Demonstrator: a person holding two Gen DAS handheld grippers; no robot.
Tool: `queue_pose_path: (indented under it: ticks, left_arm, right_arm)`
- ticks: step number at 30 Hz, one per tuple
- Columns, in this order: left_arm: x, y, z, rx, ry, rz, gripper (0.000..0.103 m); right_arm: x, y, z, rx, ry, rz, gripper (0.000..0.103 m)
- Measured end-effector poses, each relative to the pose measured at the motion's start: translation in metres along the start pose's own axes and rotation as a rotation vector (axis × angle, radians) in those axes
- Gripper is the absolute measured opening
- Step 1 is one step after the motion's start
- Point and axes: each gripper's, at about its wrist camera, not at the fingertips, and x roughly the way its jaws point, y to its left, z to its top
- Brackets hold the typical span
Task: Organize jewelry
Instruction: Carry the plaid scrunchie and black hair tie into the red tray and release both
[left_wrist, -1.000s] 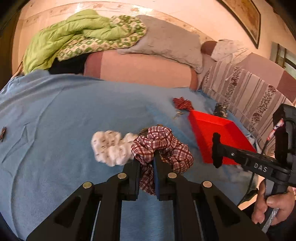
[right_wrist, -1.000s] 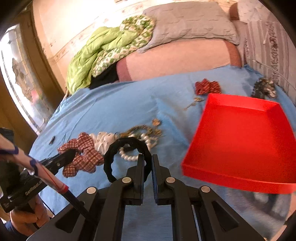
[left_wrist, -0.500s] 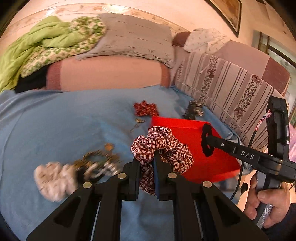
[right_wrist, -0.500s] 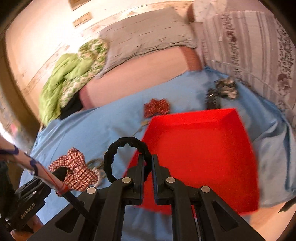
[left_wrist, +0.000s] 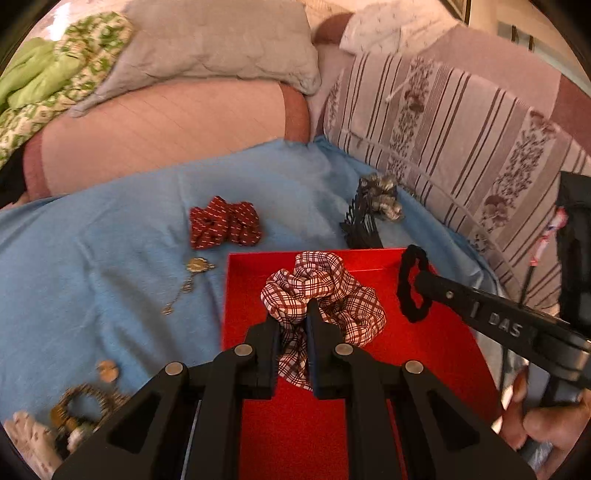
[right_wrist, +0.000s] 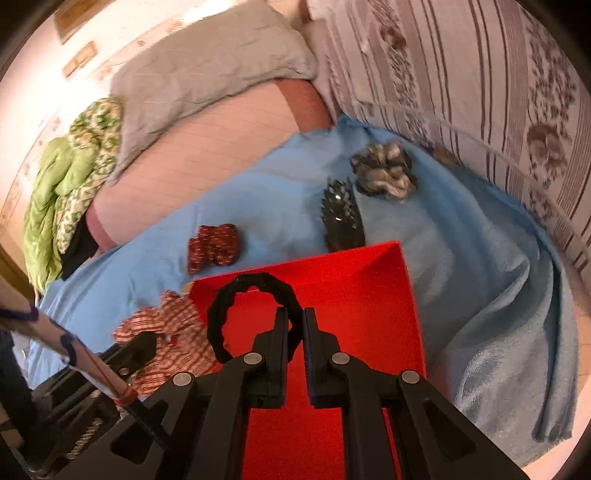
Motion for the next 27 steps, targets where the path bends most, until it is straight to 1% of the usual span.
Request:
queue_pose_path:
  ticks: [2, 5, 7, 10, 15, 17, 18, 21, 22, 24, 27]
  left_arm:
    - [0.016, -0.002, 0.002, 0.004, 0.023, 0.012, 0.012]
    - [0.036, 0.000, 0.002, -0.011, 0.058, 0.023, 0.012]
    - [0.044, 0.001, 0.002, -0.011, 0.078, 0.033, 0.012]
    - [0.053, 0.003, 0.002, -0.019, 0.095, 0.041, 0.012]
    - [0.059, 0.003, 0.001, -0.029, 0.113, 0.050, 0.012]
    - [0.059, 0.004, 0.001, -0.031, 0.115, 0.052, 0.019]
    - [0.058, 0.004, 0.001, -0.032, 0.113, 0.055, 0.022]
    - [0.055, 0.005, 0.002, -0.037, 0.098, 0.058, 0.031]
    - [0.053, 0.005, 0.003, -0.038, 0.091, 0.059, 0.036]
    - [0.049, 0.005, 0.005, -0.040, 0.082, 0.062, 0.038]
    - [0.037, 0.007, 0.007, -0.049, 0.059, 0.054, 0.038]
  right_arm:
    - [0.009, -0.005, 0.004, -0.006, 0.008, -0.032, 0.008]
    - [0.023, -0.015, 0.009, 0.031, 0.041, -0.026, 0.008]
    - [0.028, -0.015, 0.010, 0.035, 0.053, -0.031, 0.008]
    - [0.033, -0.015, 0.010, 0.028, 0.064, -0.052, 0.008]
    - [0.037, -0.019, 0.011, 0.051, 0.081, -0.054, 0.009]
    - [0.035, -0.019, 0.011, 0.051, 0.077, -0.064, 0.009]
    - [0.035, -0.020, 0.011, 0.054, 0.075, -0.066, 0.011]
    - [0.032, -0.021, 0.012, 0.070, 0.069, -0.055, 0.019]
    - [0.030, -0.021, 0.013, 0.067, 0.060, -0.057, 0.023]
    - [0.026, -0.020, 0.014, 0.071, 0.044, -0.055, 0.023]
    - [0.017, -0.019, 0.018, 0.089, 0.007, -0.018, 0.023]
